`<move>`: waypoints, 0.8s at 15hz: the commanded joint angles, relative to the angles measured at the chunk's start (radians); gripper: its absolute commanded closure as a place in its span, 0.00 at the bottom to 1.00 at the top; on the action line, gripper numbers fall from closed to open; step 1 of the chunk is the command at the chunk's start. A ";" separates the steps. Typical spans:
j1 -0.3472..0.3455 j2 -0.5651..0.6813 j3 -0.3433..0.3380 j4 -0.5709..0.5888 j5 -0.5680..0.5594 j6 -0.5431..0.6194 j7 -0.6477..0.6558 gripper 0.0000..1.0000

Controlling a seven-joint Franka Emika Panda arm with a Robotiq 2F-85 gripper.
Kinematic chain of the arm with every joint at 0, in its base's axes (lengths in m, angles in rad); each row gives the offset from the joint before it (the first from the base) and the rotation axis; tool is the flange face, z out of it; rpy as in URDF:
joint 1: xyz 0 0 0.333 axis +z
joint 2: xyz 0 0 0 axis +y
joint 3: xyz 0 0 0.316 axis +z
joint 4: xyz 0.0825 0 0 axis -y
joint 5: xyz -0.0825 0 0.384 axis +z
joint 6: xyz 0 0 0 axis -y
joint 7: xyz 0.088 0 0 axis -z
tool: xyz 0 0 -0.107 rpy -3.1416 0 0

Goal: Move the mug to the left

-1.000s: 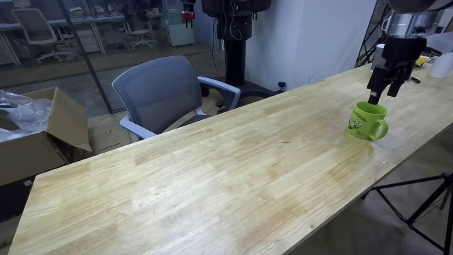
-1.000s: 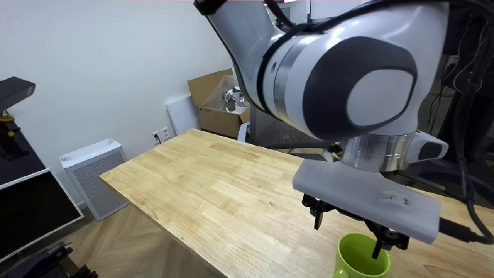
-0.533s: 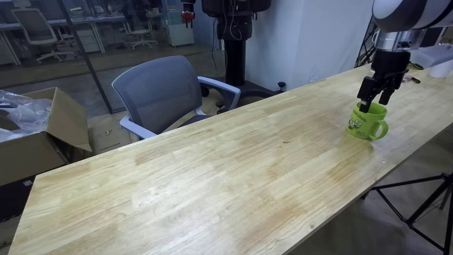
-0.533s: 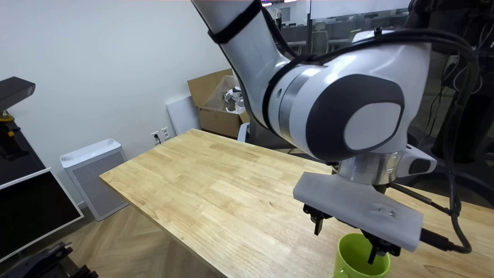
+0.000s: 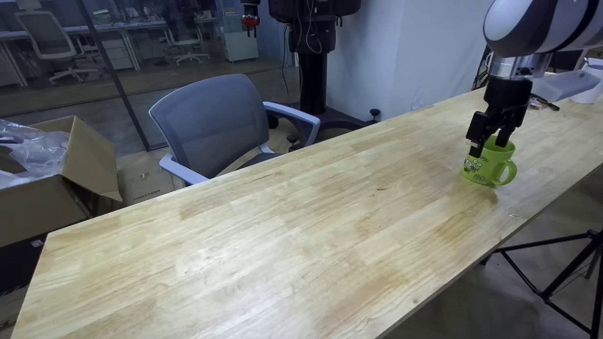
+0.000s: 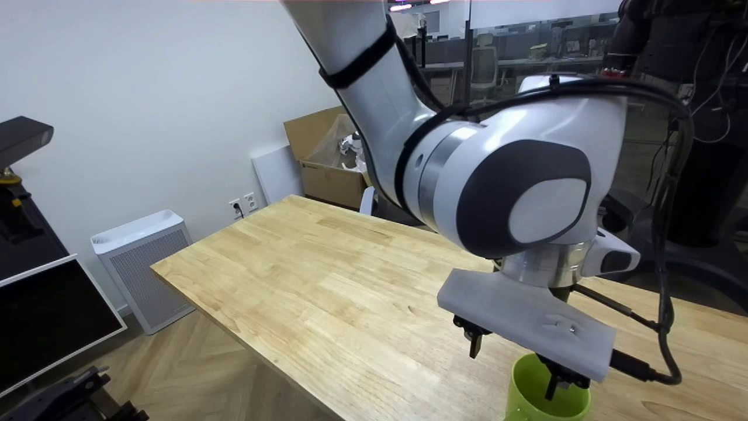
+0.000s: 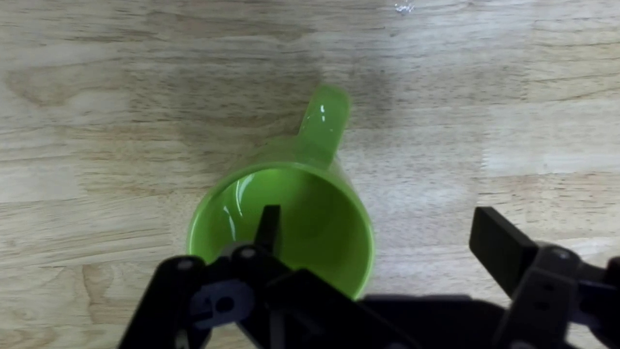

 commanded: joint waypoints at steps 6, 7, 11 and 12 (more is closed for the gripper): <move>-0.004 0.059 0.006 0.042 -0.035 0.019 0.059 0.40; -0.005 0.062 0.006 0.044 -0.038 0.019 0.060 0.48; -0.001 0.070 0.001 0.046 -0.055 0.019 0.069 0.75; 0.001 0.070 -0.001 0.045 -0.060 0.019 0.072 0.83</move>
